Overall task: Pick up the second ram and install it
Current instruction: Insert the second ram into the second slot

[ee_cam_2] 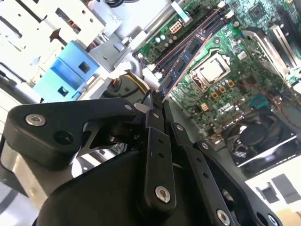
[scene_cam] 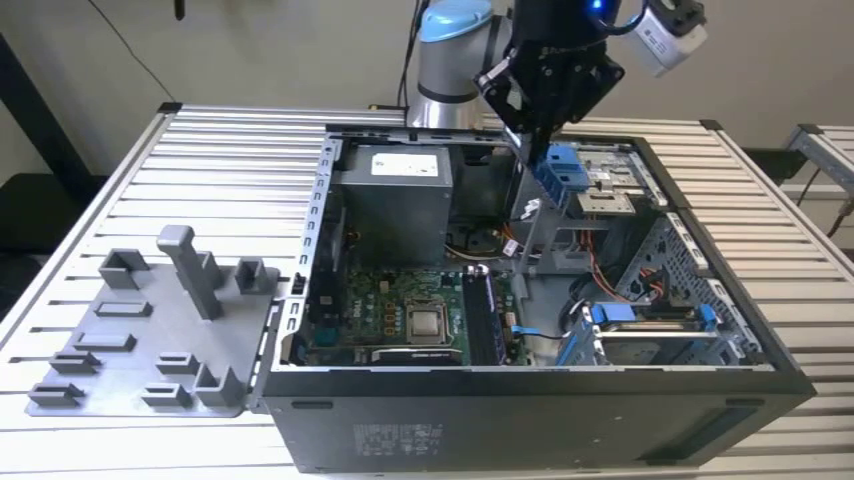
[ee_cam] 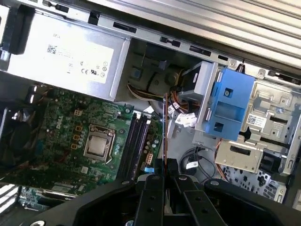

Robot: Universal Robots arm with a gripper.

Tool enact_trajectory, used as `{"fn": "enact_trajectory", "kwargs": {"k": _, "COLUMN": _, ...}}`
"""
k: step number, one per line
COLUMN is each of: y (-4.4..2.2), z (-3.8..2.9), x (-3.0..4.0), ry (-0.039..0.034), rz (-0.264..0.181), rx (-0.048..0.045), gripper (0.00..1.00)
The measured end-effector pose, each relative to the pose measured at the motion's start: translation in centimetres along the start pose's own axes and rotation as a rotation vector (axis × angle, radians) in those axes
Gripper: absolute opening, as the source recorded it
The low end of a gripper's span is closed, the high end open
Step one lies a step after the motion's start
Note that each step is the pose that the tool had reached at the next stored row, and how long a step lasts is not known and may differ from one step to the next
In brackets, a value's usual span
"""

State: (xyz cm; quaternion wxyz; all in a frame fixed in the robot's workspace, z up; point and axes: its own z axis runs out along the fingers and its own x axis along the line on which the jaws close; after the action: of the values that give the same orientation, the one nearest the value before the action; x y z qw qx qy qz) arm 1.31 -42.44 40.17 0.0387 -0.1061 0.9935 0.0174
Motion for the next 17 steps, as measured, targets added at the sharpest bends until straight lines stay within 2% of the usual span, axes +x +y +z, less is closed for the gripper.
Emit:
{"fn": "enact_trajectory", "kwargs": {"k": 5, "y": -0.02, "z": 0.04, "x": 0.01, "ry": -0.0018, "rz": 0.068, "rx": 0.0055, "gripper": 0.14}}
{"fn": "enact_trajectory", "kwargs": {"k": 8, "y": -0.08, "z": 0.05, "x": 0.01, "ry": -0.0006, "rz": 0.090, "rx": 0.0070, "gripper": 0.14}}
{"fn": "enact_trajectory", "kwargs": {"k": 10, "y": -0.11, "z": 0.06, "x": 0.02, "ry": 0.0027, "rz": 0.099, "rx": 0.0070, "gripper": 0.14}}
{"fn": "enact_trajectory", "kwargs": {"k": 17, "y": -0.34, "z": 0.09, "x": 0.06, "ry": 0.0237, "rz": 0.129, "rx": 0.0059, "gripper": 0.14}}
